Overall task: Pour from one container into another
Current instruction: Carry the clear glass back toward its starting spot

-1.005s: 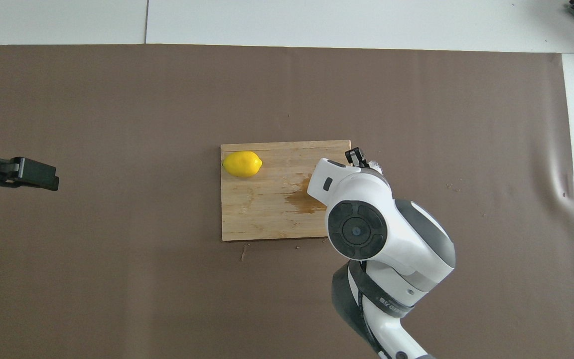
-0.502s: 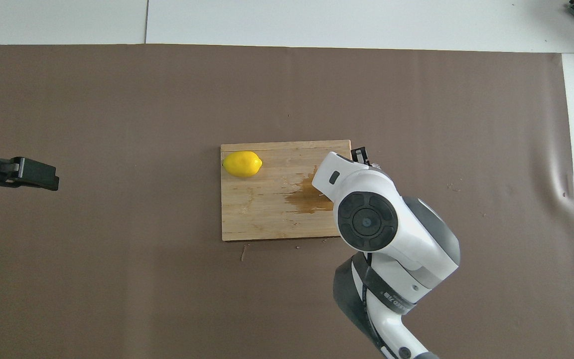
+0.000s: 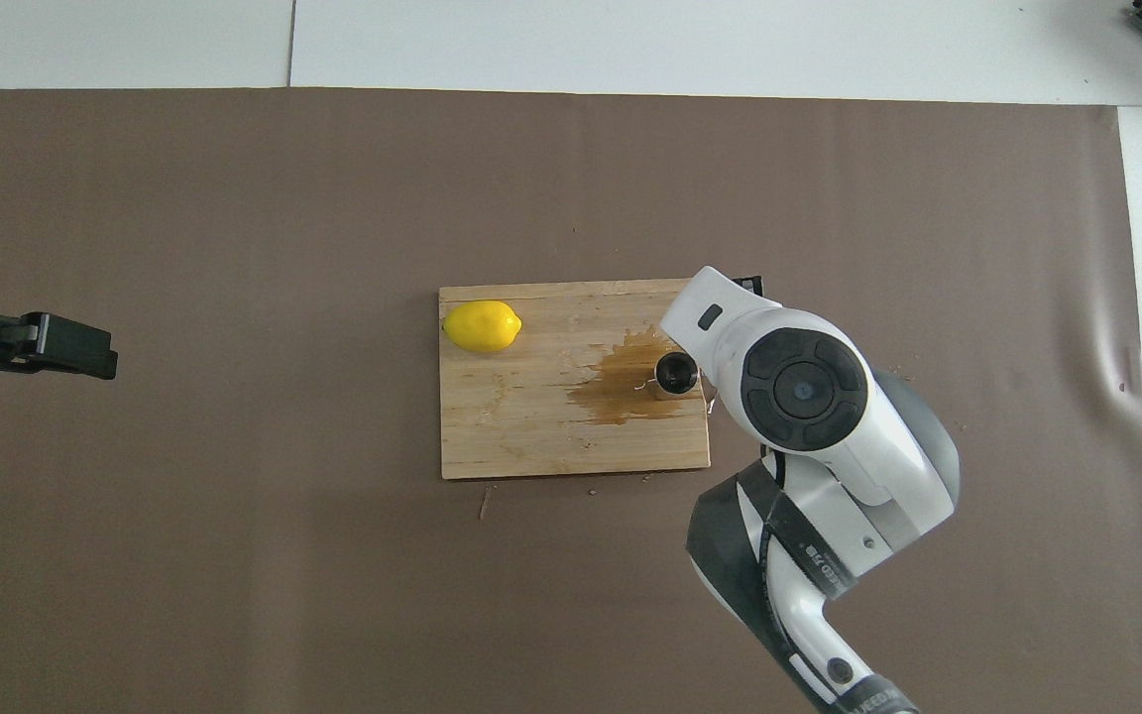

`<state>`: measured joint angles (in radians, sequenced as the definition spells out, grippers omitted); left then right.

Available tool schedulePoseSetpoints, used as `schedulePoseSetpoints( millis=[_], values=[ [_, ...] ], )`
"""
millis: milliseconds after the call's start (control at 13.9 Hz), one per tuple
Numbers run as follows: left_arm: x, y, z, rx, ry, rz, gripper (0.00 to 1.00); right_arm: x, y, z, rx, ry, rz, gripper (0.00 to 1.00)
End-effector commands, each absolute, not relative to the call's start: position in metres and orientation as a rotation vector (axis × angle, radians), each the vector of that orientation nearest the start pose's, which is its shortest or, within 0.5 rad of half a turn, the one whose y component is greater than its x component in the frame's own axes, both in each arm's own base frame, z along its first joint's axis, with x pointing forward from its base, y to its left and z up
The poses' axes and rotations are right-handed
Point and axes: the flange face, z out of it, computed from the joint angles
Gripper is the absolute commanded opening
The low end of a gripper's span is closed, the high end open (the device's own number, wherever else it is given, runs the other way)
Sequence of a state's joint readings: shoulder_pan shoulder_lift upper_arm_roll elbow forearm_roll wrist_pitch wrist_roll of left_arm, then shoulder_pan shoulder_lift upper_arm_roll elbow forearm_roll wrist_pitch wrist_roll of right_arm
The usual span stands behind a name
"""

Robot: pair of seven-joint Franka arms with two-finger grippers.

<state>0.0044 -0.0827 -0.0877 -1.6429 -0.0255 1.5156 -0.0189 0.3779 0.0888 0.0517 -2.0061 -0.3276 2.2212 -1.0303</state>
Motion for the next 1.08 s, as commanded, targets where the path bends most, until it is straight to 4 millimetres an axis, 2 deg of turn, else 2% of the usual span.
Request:
schedulePoseSetpoints(
  millis=[0,215,431,933,1005],
  values=[
    [0.51,-0.047,0.632,-3.152,0.082,0.079,1.0,0.544,0.225,0.428,2.011,2.063,0.086,0.0],
    [0.51,-0.047,0.632,-3.152,0.082,0.079,1.0,0.547,0.22,0.429,2.035,2.062,0.093,0.0],
    [0.51,-0.046,0.632,-3.152,0.08,0.079,1.0,0.553,0.204,0.429,2.073,2.076,0.104,0.0],
    [0.51,-0.046,0.632,-3.152,0.08,0.079,1.0,0.568,0.154,0.428,2.123,2.146,0.142,0.0],
    [0.51,-0.047,0.632,-3.152,0.082,0.079,1.0,0.57,0.142,0.426,2.136,2.152,0.147,0.0]
  ],
)
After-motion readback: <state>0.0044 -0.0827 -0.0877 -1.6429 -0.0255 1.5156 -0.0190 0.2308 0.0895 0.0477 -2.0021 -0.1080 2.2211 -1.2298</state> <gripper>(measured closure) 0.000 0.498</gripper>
